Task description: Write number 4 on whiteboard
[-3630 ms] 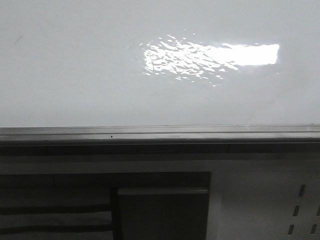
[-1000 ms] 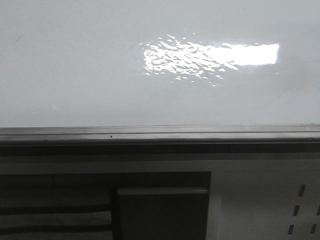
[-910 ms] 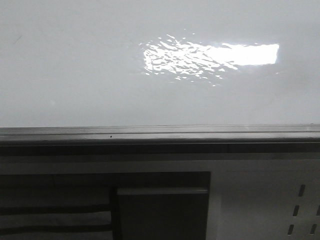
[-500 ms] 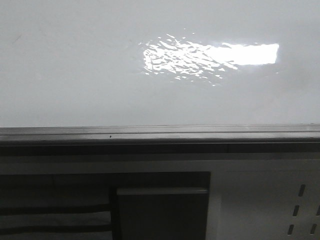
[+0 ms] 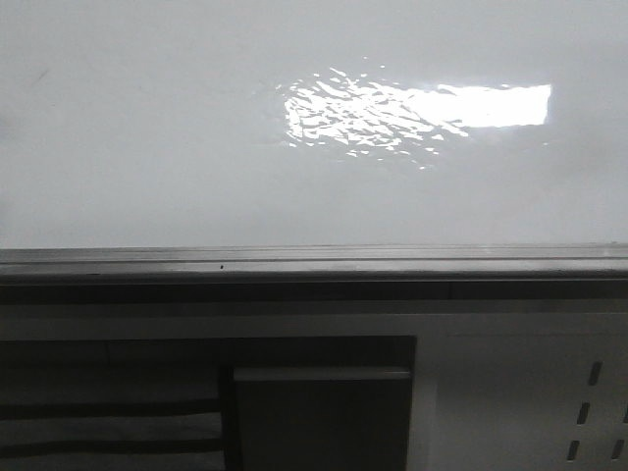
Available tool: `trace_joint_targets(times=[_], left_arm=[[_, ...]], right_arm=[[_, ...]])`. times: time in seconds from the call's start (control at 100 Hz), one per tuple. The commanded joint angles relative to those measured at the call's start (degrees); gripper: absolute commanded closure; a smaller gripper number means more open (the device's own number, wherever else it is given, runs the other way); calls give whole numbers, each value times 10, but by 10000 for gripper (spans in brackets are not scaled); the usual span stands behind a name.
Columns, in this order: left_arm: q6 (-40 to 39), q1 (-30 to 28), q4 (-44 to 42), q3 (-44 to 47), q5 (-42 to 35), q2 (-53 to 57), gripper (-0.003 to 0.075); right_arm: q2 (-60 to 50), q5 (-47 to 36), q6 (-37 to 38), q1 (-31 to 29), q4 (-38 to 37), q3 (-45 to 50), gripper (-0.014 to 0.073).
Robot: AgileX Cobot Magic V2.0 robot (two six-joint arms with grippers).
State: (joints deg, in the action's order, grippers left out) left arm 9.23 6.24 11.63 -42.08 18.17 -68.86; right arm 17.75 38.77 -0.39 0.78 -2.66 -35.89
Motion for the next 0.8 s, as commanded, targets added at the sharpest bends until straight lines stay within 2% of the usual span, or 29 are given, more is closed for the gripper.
trace_joint_targets(times=[0.0, 0.21, 0.42, 0.64, 0.73, 0.79], left_arm=[[0, 3, 8, -18, -42, -4, 363], [0, 3, 13, -23, -40, -3, 601], [0, 5, 15, -24, -33, 12, 738], [8, 45, 0, -26, -8, 57, 741], [8, 69, -16, -47, 37, 67, 741], [8, 87, -23, -69, 95, 67, 741]], right_arm=[[10, -48, -1, -3, -1, -20, 68], [10, -48, -1, -3, -1, -20, 68], [11, -44, -1, -3, 10, -22, 68], [48, 42, -21, -3, 72, -77, 68], [73, 76, -94, -3, 138, -106, 68], [92, 93, -160, -3, 201, -122, 72]])
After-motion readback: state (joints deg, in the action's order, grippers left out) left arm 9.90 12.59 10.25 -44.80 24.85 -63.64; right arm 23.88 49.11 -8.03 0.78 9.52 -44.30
